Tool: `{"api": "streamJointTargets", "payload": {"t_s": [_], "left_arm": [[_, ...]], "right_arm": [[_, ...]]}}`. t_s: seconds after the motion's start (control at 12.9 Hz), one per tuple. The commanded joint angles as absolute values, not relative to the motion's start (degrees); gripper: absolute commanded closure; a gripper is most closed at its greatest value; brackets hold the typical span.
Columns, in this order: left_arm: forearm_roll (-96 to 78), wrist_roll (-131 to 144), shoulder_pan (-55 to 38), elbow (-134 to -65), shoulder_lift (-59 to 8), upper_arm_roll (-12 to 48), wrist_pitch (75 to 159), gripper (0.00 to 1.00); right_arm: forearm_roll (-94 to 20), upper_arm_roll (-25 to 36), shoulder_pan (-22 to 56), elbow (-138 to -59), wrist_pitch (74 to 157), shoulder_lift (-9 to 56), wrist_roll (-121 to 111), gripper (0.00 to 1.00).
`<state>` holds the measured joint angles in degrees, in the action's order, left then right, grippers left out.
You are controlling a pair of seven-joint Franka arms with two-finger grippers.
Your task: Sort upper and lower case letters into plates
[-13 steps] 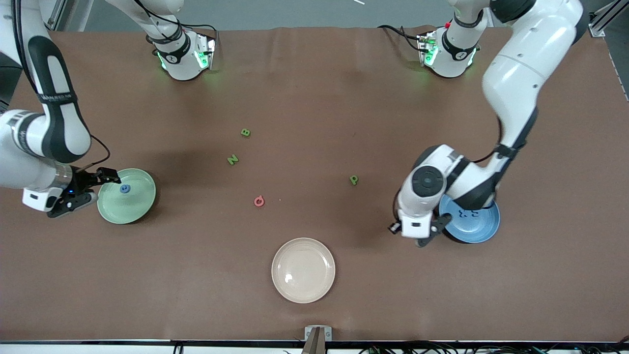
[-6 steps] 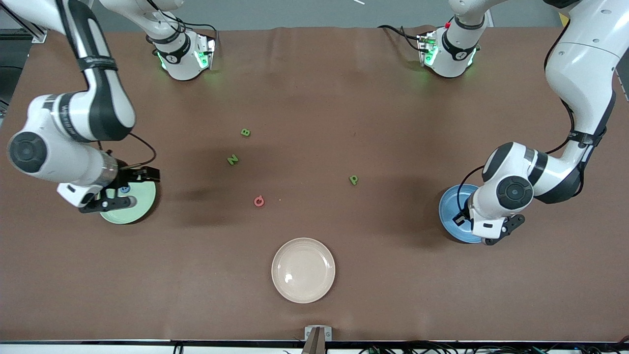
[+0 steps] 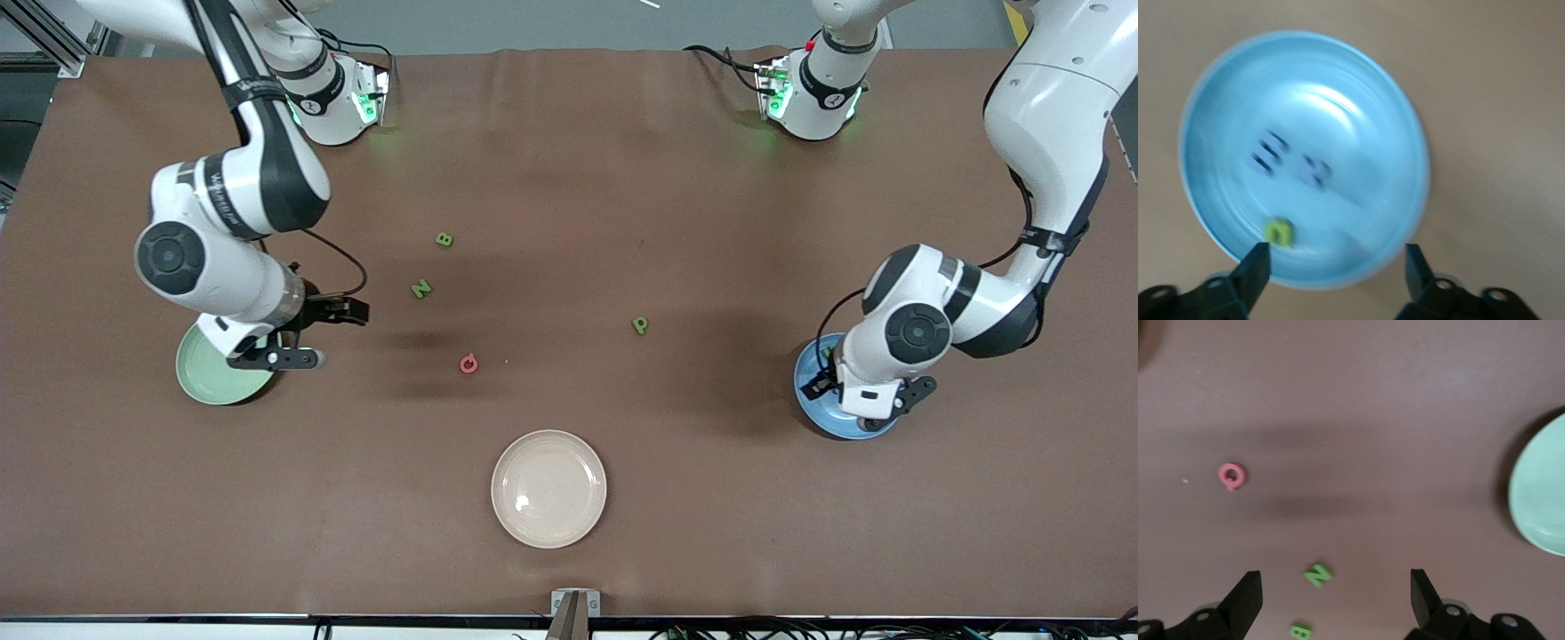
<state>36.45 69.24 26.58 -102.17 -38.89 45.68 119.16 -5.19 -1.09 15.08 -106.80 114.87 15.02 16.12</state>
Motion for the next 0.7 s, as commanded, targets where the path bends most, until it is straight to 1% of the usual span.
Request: {"api": "streamJointTargets", "payload": {"t_s": [0.0, 0.31, 0.39, 0.62], "left_arm": [[36.5, 77.4, 22.6, -104.1, -38.0, 48.4, 119.2, 0.00], [36.6, 92.6, 12.2, -104.2, -39.7, 48.3, 122.3, 0.03], [36.7, 93.4, 10.7, -104.4, -40.3, 48.3, 123.0, 0.06], [37.5, 96.0, 7.4, -106.2, -42.0, 48.0, 129.1, 0.14]], "right_arm": [[-6.5, -0.5, 19.4, -108.7, 121.4, 17.7, 22.9, 0.02], [-8.9, -0.5, 25.3, -108.7, 131.5, 24.9, 30.0, 0.00], [-8.9, -0.4, 26.7, -108.7, 133.7, 26.4, 31.3, 0.00], [-8.9, -0.4, 29.6, -108.6, 140.3, 30.2, 34.4, 0.00]]}}
